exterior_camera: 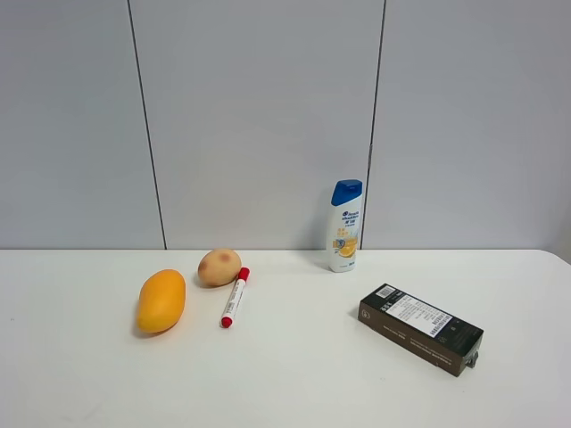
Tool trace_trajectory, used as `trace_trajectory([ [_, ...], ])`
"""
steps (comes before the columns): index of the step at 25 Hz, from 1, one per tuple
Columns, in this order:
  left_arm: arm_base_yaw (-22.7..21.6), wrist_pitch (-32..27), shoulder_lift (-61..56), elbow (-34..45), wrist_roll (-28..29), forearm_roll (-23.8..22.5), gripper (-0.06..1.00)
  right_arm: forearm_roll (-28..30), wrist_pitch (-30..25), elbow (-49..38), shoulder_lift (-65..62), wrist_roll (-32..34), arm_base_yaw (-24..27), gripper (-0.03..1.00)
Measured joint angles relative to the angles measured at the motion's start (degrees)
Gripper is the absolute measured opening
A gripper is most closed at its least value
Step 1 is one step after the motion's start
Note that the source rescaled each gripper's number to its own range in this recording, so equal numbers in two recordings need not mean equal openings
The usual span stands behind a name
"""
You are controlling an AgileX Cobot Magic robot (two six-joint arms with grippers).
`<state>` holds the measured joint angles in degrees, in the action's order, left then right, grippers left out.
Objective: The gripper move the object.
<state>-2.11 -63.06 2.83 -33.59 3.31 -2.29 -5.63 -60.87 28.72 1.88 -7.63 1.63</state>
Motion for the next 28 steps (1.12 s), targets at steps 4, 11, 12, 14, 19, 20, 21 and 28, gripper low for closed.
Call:
trace_trajectory([
  [4,0.0,1.8,0.0,4.2,-3.0,2.3,1.00,0.0,0.0,0.0,0.0,0.0,0.0,1.00],
  [11,0.0,2.5,0.0,4.4,-4.4,3.2,1.00,0.0,0.0,0.0,0.0,0.0,0.0,1.00],
  [12,0.0,2.5,0.0,4.4,-4.4,3.2,1.00,0.0,0.0,0.0,0.0,0.0,0.0,1.00],
  [14,0.0,2.5,0.0,4.4,-4.4,3.2,1.00,0.0,0.0,0.0,0.0,0.0,0.0,1.00],
  [19,0.0,2.5,-0.8,4.4,-4.4,3.2,1.00,0.0,0.0,0.0,0.0,0.0,0.0,1.00],
  [20,0.0,2.5,-1.7,4.4,-4.4,3.2,1.00,0.0,0.0,0.0,0.0,0.0,0.0,1.00],
  [21,0.0,2.5,-2.4,4.4,-4.4,3.2,1.00,0.0,0.0,0.0,0.0,0.0,0.0,1.00],
  [28,0.0,2.5,-3.2,4.4,-4.4,3.2,1.00,0.0,0.0,0.0,0.0,0.0,0.0,1.00],
])
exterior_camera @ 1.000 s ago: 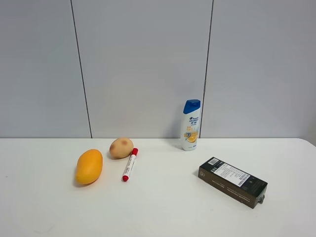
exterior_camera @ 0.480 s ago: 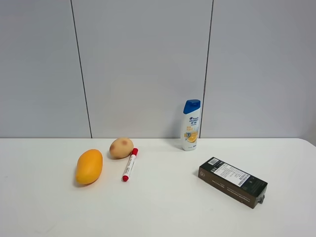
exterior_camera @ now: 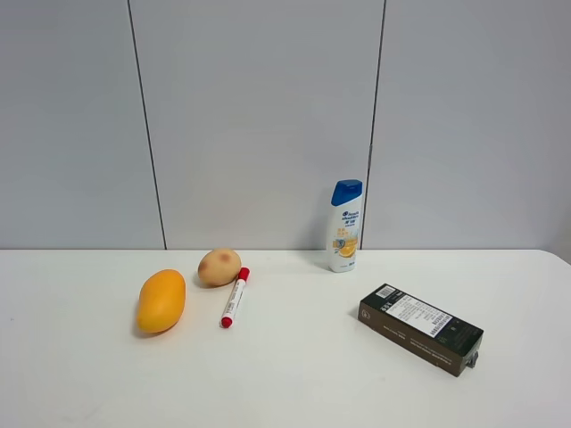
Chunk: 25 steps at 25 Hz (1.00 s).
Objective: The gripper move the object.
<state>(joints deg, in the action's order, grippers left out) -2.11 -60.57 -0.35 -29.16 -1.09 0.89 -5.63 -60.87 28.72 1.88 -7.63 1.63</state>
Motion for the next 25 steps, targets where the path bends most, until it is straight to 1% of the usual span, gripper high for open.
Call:
trace_trajectory([
  [25,0.0,0.0,0.0,0.0,0.0,0.1,1.00,0.0,0.0,0.0,0.0,0.0,0.0,1.00],
])
